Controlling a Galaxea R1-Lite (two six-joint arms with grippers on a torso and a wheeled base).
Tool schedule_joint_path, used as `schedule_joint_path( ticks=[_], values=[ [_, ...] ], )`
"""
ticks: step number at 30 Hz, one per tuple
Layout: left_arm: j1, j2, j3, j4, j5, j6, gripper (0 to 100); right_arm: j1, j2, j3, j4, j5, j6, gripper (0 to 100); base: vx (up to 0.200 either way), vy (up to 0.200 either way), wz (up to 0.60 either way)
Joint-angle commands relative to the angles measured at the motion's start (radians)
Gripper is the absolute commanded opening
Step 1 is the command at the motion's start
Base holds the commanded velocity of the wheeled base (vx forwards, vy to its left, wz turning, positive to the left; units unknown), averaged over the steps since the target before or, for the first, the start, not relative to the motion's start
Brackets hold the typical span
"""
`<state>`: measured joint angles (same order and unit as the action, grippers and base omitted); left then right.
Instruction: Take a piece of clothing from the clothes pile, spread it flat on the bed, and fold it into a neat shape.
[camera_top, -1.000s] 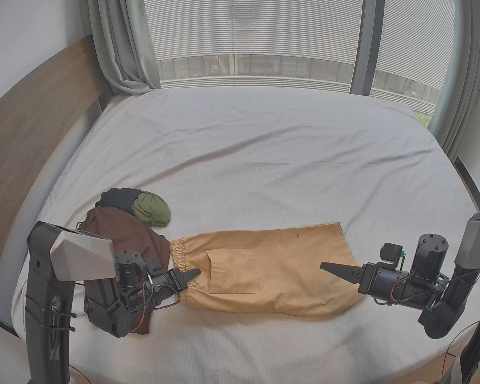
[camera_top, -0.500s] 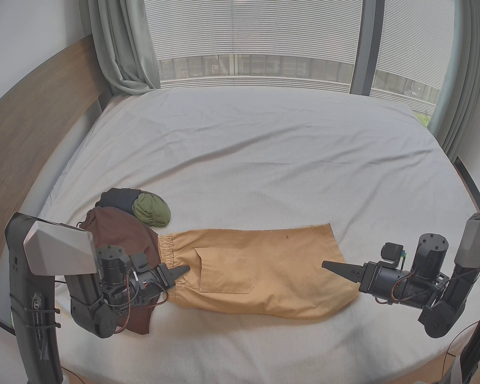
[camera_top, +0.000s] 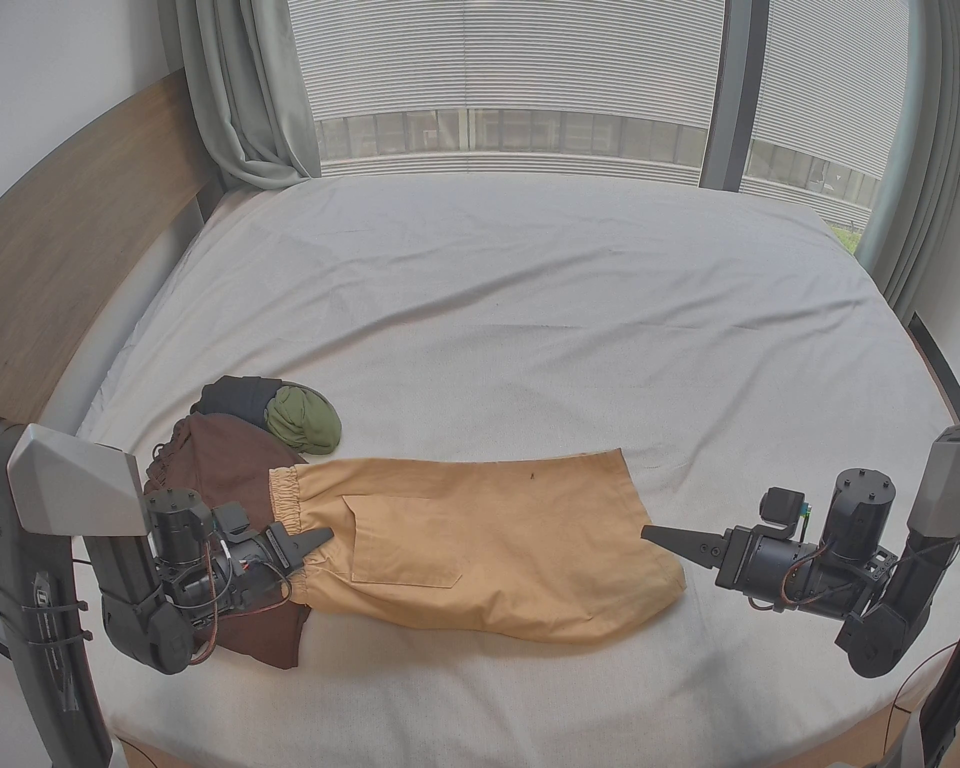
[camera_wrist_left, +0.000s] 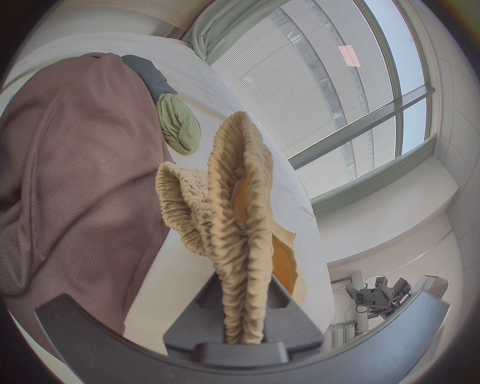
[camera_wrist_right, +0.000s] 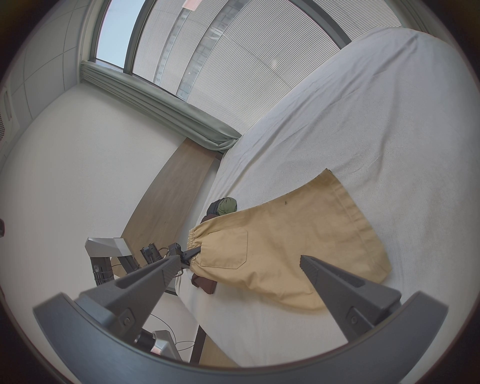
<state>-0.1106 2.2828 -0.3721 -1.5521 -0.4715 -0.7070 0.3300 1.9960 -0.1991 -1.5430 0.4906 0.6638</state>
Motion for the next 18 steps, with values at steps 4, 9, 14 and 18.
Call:
schedule_joint_path(
  ticks=[4,9,14,18],
  values=[
    [0.003,-0.02,0.002,0.0,-0.004,-0.003,0,0.001,0.001,0.0,0.0,-0.001,0.0,100,0.0,0.0,0.0],
    [-0.032,-0.025,-0.019,0.001,-0.01,-0.009,0,-0.002,0.001,-0.002,0.0,-0.001,0.0,100,0.0,0.0,0.0],
    [-0.098,-0.052,-0.05,0.004,-0.012,-0.023,0,-0.003,0.003,-0.002,0.0,-0.001,0.0,100,0.0,0.0,0.0],
    [-0.164,-0.063,-0.083,0.006,-0.009,-0.052,0,-0.005,0.009,-0.003,-0.002,-0.001,0.0,100,0.0,0.0,0.0]
  ],
)
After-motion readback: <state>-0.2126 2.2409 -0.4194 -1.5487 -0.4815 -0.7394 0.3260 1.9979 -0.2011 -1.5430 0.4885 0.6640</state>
